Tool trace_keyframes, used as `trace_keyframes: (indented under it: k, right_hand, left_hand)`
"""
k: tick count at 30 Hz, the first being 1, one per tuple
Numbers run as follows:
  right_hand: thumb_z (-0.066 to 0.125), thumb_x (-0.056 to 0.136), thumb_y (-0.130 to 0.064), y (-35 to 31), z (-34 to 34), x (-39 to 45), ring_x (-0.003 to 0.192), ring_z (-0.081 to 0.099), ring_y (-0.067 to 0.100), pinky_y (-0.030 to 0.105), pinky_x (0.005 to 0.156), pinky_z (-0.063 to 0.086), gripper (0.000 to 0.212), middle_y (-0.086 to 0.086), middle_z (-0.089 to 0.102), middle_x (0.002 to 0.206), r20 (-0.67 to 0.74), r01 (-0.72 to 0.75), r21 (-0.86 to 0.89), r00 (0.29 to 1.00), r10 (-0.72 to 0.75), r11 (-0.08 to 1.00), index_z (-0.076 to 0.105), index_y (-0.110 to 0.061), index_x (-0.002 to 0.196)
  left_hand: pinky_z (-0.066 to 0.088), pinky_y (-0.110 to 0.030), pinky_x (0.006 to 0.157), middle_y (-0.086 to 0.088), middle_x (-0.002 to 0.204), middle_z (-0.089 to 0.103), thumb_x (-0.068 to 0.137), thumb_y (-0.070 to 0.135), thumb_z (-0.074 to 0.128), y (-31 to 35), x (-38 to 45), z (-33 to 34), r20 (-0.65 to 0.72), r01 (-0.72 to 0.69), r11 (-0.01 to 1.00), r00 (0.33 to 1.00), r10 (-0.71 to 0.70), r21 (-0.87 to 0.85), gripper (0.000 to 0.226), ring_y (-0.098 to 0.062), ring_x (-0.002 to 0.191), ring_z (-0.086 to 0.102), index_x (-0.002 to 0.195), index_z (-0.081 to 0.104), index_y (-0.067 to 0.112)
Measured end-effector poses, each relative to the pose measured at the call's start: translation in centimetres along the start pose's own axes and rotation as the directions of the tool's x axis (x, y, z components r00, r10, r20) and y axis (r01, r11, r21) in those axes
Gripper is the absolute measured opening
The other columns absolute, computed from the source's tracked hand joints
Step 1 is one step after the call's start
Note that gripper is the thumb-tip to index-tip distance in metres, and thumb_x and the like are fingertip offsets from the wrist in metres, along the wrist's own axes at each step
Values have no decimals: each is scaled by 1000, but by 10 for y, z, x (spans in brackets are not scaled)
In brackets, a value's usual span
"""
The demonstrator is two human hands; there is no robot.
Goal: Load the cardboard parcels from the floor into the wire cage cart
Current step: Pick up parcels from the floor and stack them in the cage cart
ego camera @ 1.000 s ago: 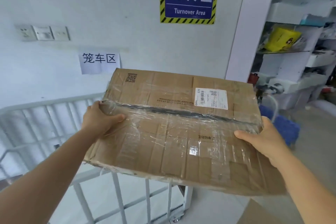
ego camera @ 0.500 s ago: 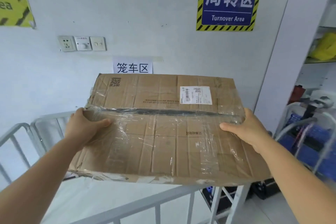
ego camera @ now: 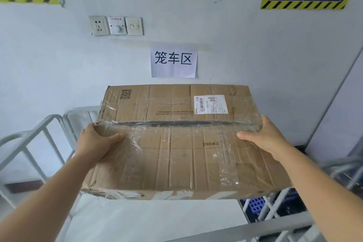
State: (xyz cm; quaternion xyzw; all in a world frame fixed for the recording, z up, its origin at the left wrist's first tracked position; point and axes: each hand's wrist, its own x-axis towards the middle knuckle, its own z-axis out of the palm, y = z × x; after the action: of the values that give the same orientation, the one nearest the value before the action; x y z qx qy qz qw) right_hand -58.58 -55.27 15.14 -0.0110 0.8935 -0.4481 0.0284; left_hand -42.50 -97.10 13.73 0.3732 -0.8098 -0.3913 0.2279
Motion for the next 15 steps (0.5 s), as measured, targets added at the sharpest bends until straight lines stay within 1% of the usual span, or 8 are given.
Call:
trace_keyframes:
  k: [3,5,7,10,11,13,15]
  right_hand:
    - [90,55,-46,9,26,41,126,51,23,42,102,44,104,-2,49,142,56,-4,3,998,4,1000,37,-26,142]
    - [90,61,-41,17,43,71,125,51,23,38,99,44,97,0,49,142,104,-19,-13,994,20,1000,38,-25,142]
    - [89,63,-38,27,58,102,124,51,24,38,98,44,97,1,48,141,146,-33,-42,988,38,999,36,-23,143]
    - [90,62,-37,48,80,144,112,55,20,41,97,47,89,-1,54,131,213,-62,-67,974,75,996,41,-23,136]
    - [90,62,-37,56,87,158,111,56,20,41,96,48,88,-1,55,129,230,-72,-75,969,88,995,43,-24,134]
    - [90,59,-41,73,101,184,116,54,21,43,97,48,93,0,53,134,263,-100,-91,957,120,991,41,-25,136]
    - [88,58,-46,90,113,206,128,48,23,46,103,44,107,0,43,145,298,-126,-127,941,159,984,31,-25,146]
  left_hand:
    - [49,-54,94,-13,131,50,53,53,89,-13,22,24,-10,49,997,999,-49,54,105,-35,115,52,137,41,11]
    - [47,-54,96,-14,134,47,57,50,88,-21,35,45,-15,99,991,995,-98,94,104,-36,118,50,139,39,11]
    - [47,-54,96,-14,136,46,59,49,87,-26,46,69,-20,147,981,989,-145,128,104,-37,120,49,141,36,11]
    - [46,-53,97,-15,134,48,59,49,87,-35,62,104,0,214,961,976,-217,175,103,-38,119,49,140,37,10]
    - [46,-53,97,-15,134,48,58,50,88,-40,67,116,8,234,954,971,-239,187,104,-38,119,49,140,38,10]
    - [46,-53,97,-14,135,48,56,49,89,-48,74,140,24,280,940,957,-290,197,107,-37,120,49,142,37,11]
    - [47,-49,97,-13,138,46,59,43,89,-55,78,163,43,309,928,945,-324,208,105,-35,121,49,143,35,11]
